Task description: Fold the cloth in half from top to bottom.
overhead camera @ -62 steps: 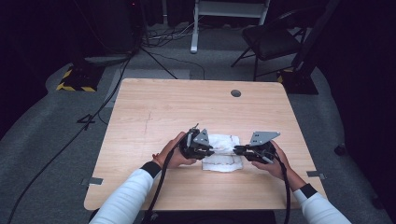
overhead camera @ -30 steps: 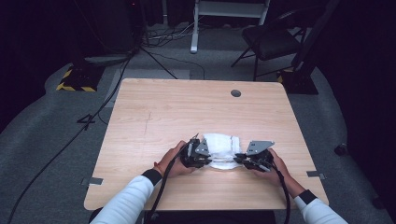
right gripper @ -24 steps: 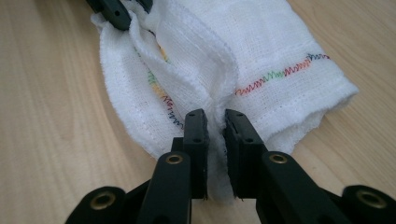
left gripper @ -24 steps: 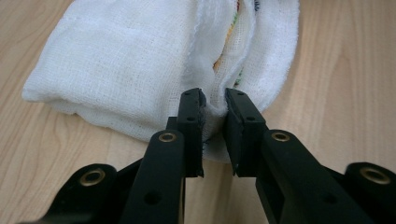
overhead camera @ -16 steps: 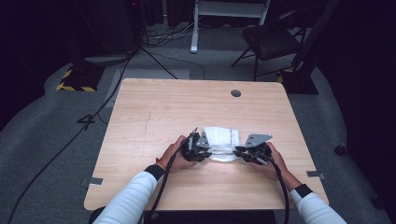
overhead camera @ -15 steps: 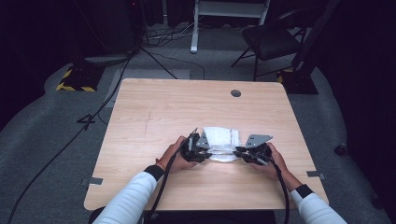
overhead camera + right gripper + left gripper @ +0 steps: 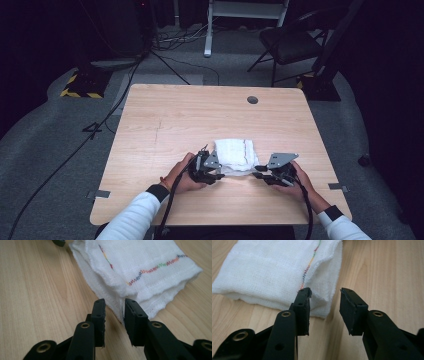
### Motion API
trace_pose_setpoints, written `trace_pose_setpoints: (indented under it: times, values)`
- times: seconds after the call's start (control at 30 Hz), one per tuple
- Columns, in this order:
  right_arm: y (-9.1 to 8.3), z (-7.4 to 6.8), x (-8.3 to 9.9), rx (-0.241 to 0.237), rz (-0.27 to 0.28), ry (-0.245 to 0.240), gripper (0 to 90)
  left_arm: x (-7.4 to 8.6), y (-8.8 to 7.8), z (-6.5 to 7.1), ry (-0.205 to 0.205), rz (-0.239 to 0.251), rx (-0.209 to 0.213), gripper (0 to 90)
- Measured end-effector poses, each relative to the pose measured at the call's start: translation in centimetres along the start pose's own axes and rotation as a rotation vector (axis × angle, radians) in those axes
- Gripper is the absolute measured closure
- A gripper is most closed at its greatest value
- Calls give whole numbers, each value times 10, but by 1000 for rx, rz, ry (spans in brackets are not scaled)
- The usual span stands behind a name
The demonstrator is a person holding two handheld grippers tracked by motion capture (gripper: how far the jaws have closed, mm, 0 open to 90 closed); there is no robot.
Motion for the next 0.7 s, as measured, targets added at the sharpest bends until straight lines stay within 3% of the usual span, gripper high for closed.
trace_pose_setpoints:
  times: [0.23, 0.5, 0.7]
  values:
    - [-4, -2, 3, 14, 1, 6, 673, 1, -8, 10, 1, 7, -6, 517]
    - [-18, 10, -10, 66, 66, 47, 556, -4, -17, 14, -62, 49, -24, 301]
    - [-17, 12, -23, 91, 82, 51, 478, -19, -18, 21, -40, 59, -40, 226]
Point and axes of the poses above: each handheld gripper's, and its own axes: y roughly forward along the jaws, x roughly out of its underside, z roughly to its right, the point moved 9 cm from there along y, roughly forward along the jaws, and after that the axes turned 9 degrees about x, right-handed, at the moved point
